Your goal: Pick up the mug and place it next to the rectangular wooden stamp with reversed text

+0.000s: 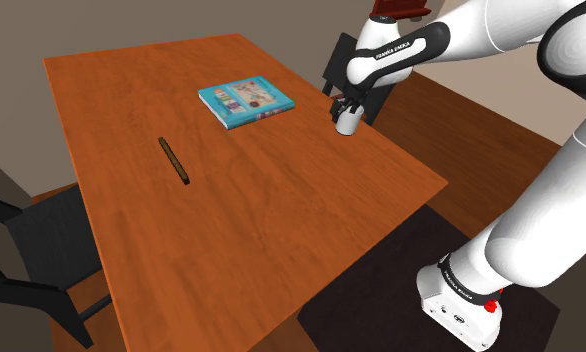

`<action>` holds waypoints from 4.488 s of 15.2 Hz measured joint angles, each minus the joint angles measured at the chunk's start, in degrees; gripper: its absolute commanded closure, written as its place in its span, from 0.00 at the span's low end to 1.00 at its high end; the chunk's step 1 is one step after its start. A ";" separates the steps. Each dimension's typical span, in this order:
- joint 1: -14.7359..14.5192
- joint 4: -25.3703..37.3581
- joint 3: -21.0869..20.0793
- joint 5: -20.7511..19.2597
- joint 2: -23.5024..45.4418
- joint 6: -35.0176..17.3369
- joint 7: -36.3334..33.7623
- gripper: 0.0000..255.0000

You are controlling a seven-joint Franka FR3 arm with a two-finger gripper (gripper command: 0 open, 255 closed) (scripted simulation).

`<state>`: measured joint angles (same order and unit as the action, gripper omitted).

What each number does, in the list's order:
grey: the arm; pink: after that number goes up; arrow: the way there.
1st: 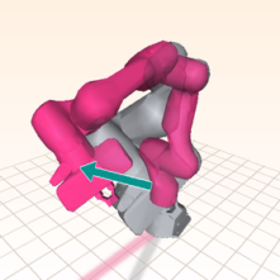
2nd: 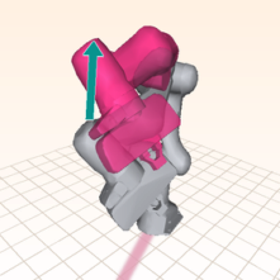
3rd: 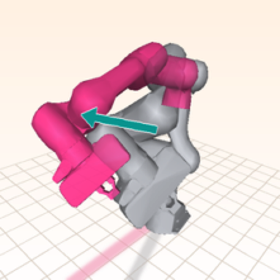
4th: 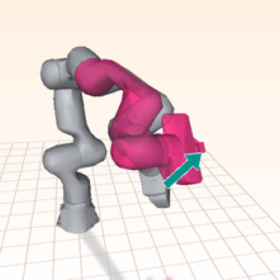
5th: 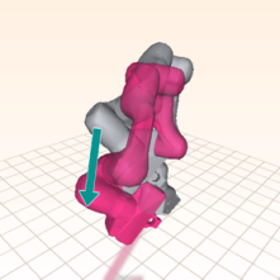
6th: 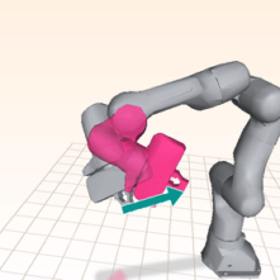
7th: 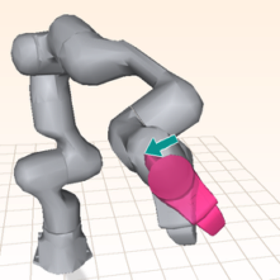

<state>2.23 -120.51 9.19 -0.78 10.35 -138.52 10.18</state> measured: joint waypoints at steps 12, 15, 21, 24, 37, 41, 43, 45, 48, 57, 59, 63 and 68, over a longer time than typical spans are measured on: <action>0.02 -0.02 0.01 0.01 0.03 -0.06 0.03 1.00; 0.02 0.07 0.03 -0.03 -0.21 0.28 0.04 1.00; -0.07 1.66 0.13 -0.42 -2.41 4.02 -0.08 1.00; -0.13 2.72 0.15 -0.63 -3.66 6.30 -0.18 1.00; -0.31 8.48 0.14 -1.19 -7.26 15.64 -0.37 1.00; -0.36 10.75 0.11 -1.28 -8.09 18.74 -0.37 1.00; -0.37 11.95 0.10 -1.29 -8.27 20.12 -0.36 1.00; -0.32 13.26 0.15 -1.30 -8.57 21.72 -0.19 1.00; -0.72 14.35 -0.21 -1.50 -9.14 23.39 -0.95 1.00; -6.33 11.37 -5.93 -3.45 -12.01 23.91 -12.88 1.00; -7.82 12.12 -7.51 -3.76 -11.36 24.25 -16.01 1.00; -10.22 12.52 -10.05 -4.33 -11.09 24.77 -21.17 1.00; -13.56 15.12 -13.36 -5.19 -9.17 26.06 -28.02 1.00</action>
<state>-11.33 -105.38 -4.18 -5.97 1.19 -112.45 -17.83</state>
